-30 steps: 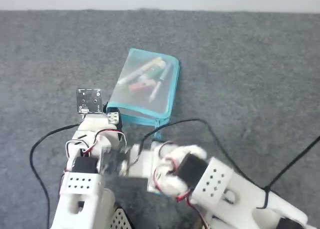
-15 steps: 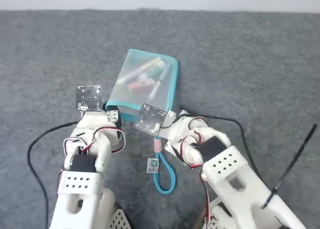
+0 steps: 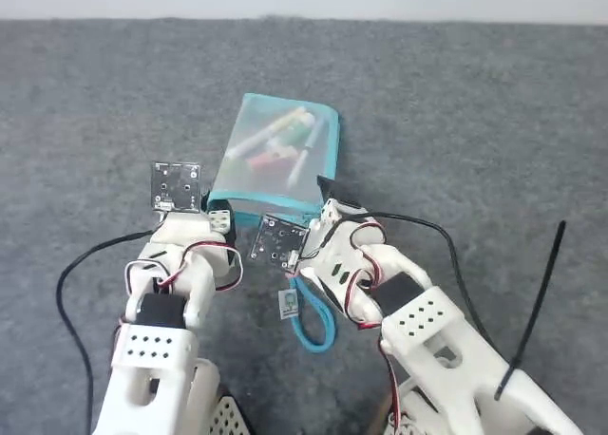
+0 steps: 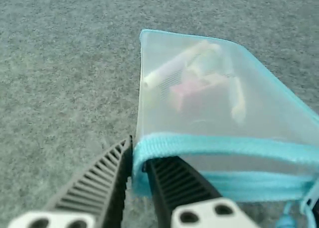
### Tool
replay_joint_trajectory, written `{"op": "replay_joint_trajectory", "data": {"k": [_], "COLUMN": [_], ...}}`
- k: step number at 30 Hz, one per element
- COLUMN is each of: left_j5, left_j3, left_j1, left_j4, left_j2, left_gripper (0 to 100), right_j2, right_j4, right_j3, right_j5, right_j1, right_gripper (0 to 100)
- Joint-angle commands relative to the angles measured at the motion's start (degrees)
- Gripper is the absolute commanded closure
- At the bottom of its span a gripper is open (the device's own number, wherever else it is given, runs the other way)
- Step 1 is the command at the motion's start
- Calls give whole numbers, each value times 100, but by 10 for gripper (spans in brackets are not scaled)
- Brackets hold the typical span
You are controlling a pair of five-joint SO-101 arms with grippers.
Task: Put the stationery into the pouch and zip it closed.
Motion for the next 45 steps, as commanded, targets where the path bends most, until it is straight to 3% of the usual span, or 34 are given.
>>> {"op": "replay_joint_trajectory", "data": {"k": [1,6,15,28,32,34,38,45], "left_j5": [-53,-62,-62,-62,-105,-343,-695,-993], "left_j3": [-400,-400,-347,-347,-338,-312,-154,-154], "left_j1": [176,193,193,193,202,378,862,1099], "left_j4": [149,158,141,158,158,167,158,167], "left_j2": [0,0,0,-9,-9,-9,-53,-53], "left_gripper": [989,989,989,989,989,989,988,965], "right_j2": [-84,646,1877,1965,1912,1895,1859,760], "right_j4": [-207,-224,-224,-215,-198,-136,435,2237], "right_j3": [-70,-281,-1231,-1196,-1196,-1196,-1248,-1688], "right_j5": [360,941,246,255,246,246,79,-1099], "right_j1": [-48,-13,593,637,620,637,629,1024], "right_gripper": [749,868,858,860,994,978,993,992]}}
